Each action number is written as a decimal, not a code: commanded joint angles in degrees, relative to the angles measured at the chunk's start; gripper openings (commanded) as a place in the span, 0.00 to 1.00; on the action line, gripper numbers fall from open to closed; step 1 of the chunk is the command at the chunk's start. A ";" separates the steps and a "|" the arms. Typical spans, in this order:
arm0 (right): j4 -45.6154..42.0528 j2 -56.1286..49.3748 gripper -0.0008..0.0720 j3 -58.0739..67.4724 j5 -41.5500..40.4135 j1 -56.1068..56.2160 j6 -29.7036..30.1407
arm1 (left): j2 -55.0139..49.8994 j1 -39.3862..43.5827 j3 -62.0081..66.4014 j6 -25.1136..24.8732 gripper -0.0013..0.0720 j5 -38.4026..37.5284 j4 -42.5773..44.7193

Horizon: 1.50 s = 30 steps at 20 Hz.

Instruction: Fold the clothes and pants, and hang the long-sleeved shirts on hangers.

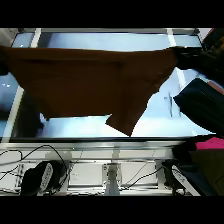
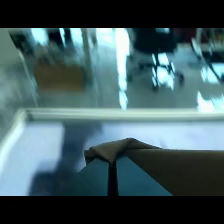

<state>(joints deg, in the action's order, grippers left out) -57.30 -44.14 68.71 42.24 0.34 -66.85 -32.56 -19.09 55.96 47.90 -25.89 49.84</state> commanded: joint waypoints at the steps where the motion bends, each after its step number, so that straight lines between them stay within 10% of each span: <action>1: -4.74 13.27 0.03 2.80 2.36 0.02 -4.02 | 12.35 -0.07 0.04 -0.37 0.04 5.16 3.96; 15: -8.33 9.07 0.03 18.49 22.36 0.02 -9.75 | 18.27 -0.04 0.07 1.60 0.04 2.58 -2.95; 24: -10.03 -23.21 0.03 18.49 23.65 0.07 -9.40 | -10.78 -0.02 -1.97 13.90 0.04 -21.40 -1.88; 30: -8.85 -46.01 0.03 18.49 21.99 0.07 -9.88 | -39.01 0.26 -3.80 12.15 0.04 -15.37 0.15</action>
<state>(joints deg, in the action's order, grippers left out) -67.16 -80.14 87.15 65.04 0.34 -76.36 -59.16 -18.98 52.64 60.14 -43.59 48.88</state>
